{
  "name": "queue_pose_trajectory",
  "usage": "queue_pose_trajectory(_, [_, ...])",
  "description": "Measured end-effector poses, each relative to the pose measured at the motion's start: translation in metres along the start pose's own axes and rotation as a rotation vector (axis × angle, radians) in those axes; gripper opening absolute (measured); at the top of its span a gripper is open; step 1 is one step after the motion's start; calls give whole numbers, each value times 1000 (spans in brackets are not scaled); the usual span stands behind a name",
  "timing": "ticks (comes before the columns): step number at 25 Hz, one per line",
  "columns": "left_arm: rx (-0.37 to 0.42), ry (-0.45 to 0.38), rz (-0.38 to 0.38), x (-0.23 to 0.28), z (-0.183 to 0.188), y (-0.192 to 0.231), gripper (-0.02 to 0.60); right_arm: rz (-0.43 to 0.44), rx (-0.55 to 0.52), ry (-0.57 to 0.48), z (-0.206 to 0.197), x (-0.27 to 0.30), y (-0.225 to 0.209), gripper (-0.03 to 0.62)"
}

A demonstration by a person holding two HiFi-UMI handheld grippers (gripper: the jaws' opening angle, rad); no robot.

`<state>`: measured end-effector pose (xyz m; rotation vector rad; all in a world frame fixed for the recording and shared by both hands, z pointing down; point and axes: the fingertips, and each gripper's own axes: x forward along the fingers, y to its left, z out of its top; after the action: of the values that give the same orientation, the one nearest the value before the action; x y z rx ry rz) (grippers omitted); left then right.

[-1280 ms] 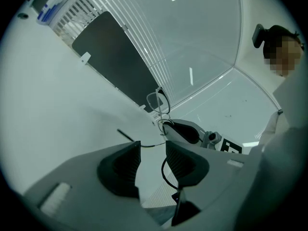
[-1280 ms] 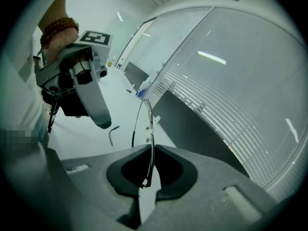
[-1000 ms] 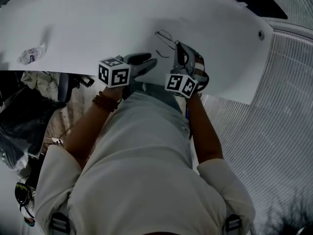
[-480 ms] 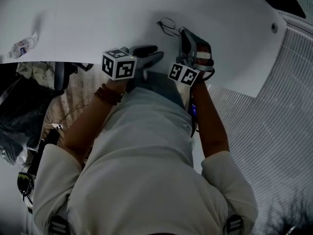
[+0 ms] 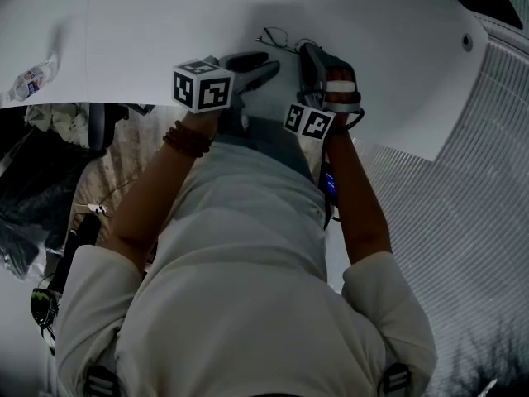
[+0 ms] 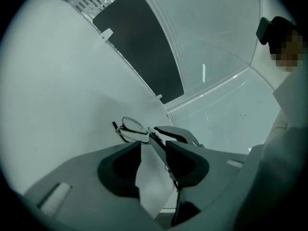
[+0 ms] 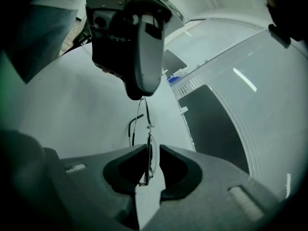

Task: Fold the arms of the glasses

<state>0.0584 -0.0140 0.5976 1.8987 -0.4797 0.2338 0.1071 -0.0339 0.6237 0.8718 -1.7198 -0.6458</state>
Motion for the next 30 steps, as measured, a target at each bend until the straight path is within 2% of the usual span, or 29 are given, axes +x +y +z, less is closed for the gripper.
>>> queue_pose_trajectory(10, [7, -9, 30, 14, 12, 16, 156, 76, 52, -45, 6, -1, 5, 133])
queue_pose_trajectory(21, [6, 9, 51, 20, 4, 25, 156, 187, 132, -197, 31, -18, 16, 200])
queue_pose_trajectory(26, [16, 14, 59, 12, 5, 19, 156, 179, 193, -232, 37, -27, 1, 202])
queue_pose_trajectory(30, [48, 19, 62, -6, 6, 3, 156, 138, 302, -237, 39, -45, -32, 202])
